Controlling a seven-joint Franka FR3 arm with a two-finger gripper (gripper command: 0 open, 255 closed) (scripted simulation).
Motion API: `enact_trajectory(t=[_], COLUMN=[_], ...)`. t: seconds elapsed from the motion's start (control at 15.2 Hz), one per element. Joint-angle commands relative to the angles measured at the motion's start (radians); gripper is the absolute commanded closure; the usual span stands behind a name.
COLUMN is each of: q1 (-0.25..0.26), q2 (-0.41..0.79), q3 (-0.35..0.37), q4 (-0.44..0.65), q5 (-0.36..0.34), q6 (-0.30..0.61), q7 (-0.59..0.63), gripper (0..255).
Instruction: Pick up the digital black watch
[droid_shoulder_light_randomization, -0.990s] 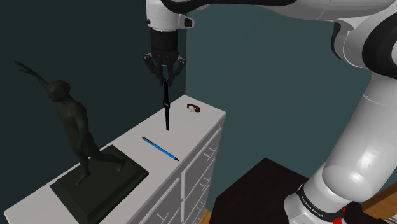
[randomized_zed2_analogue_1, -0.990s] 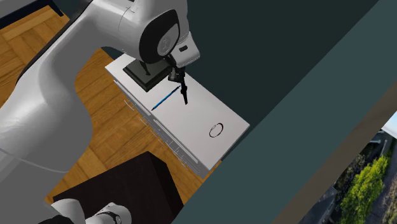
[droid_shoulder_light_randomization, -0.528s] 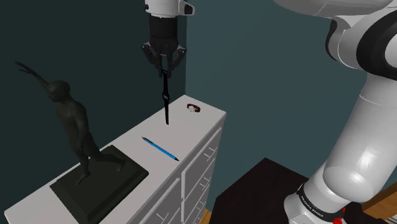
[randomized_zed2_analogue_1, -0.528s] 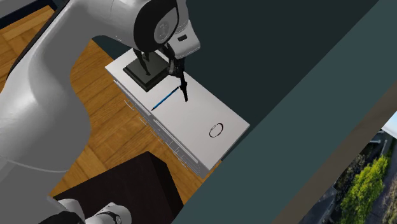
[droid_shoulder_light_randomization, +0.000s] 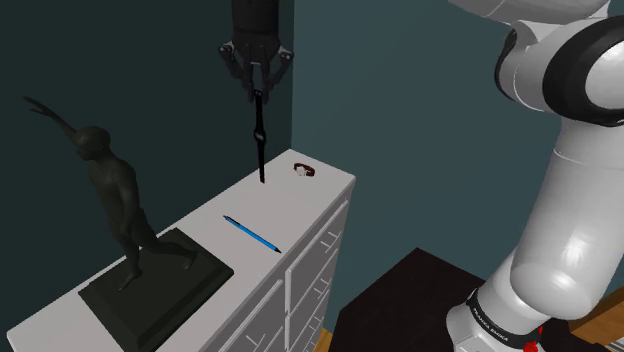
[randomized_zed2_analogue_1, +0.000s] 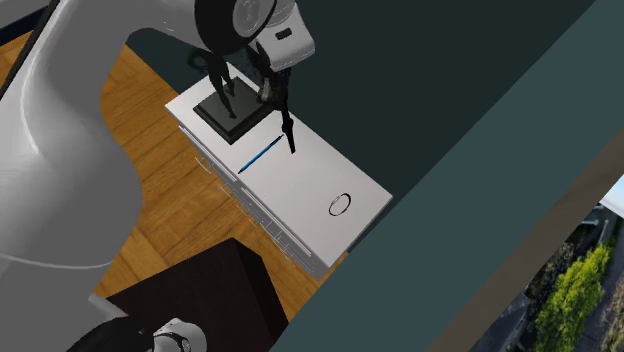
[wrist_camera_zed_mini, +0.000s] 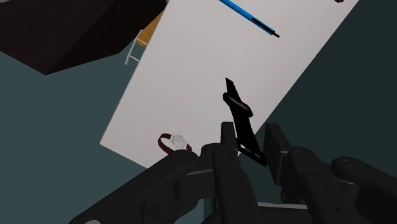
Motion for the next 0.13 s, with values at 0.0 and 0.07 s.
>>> enact_trajectory(t=[0.0, 0.07], q1=[0.011, 0.011], q2=[0.015, 0.015], q3=[0.000, 0.000], q4=[0.037, 0.037], q5=[-0.010, -0.010], q6=[-0.025, -0.025], q7=[0.003, 0.003], gripper=[255, 255])
